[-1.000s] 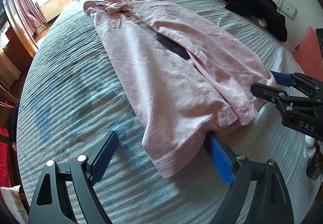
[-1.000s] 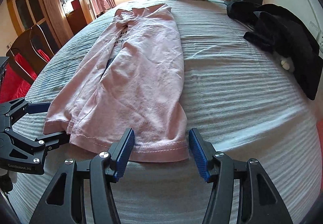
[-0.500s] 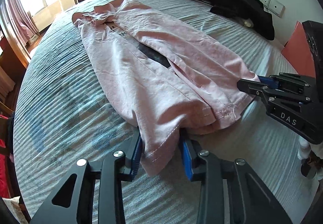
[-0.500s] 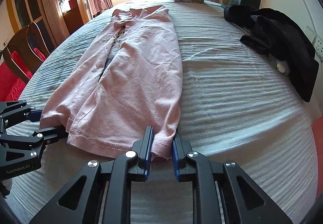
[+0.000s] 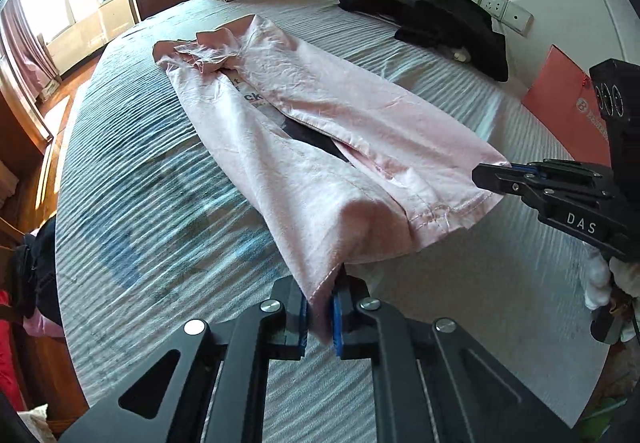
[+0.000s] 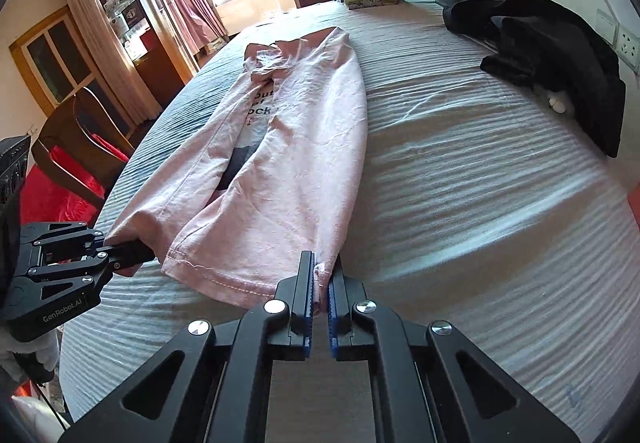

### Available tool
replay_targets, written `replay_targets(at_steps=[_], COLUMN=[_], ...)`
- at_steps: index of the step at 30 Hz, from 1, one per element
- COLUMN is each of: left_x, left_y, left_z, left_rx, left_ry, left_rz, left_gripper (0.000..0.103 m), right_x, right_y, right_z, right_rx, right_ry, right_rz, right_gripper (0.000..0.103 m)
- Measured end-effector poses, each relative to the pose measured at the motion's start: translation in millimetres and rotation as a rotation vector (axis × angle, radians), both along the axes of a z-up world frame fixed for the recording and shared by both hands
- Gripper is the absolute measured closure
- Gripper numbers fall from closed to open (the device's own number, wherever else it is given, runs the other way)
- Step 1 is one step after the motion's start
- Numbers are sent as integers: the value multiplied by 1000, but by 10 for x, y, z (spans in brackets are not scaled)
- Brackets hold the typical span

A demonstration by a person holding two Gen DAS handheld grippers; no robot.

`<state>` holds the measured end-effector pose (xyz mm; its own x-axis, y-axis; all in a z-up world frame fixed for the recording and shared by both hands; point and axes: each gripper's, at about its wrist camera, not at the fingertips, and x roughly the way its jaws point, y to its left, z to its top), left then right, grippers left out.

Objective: Fold clothes
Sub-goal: 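Grasp the hem with the left gripper while the right gripper pinches the hem corner, lifting to fold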

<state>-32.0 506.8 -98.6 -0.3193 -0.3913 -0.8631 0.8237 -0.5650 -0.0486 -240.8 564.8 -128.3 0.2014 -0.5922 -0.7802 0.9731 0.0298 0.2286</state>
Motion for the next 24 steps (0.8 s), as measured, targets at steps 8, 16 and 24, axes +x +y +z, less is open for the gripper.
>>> replay_targets(at_steps=[8, 16, 24], left_x=[368, 422, 369], left_y=[300, -829, -2691], left_z=[300, 284, 73], left_rx=[88, 132, 178], left_ry=[29, 34, 40], left_rz=[-100, -126, -218], left_gripper=[96, 95, 95], right_x=[205, 386, 430], right_y=[560, -324, -1999], right_z=[299, 574, 586], right_rx=[-9, -56, -55], right_ry=[-59, -17, 30], right_rz=[0, 4, -84], right_gripper=[98, 98, 98])
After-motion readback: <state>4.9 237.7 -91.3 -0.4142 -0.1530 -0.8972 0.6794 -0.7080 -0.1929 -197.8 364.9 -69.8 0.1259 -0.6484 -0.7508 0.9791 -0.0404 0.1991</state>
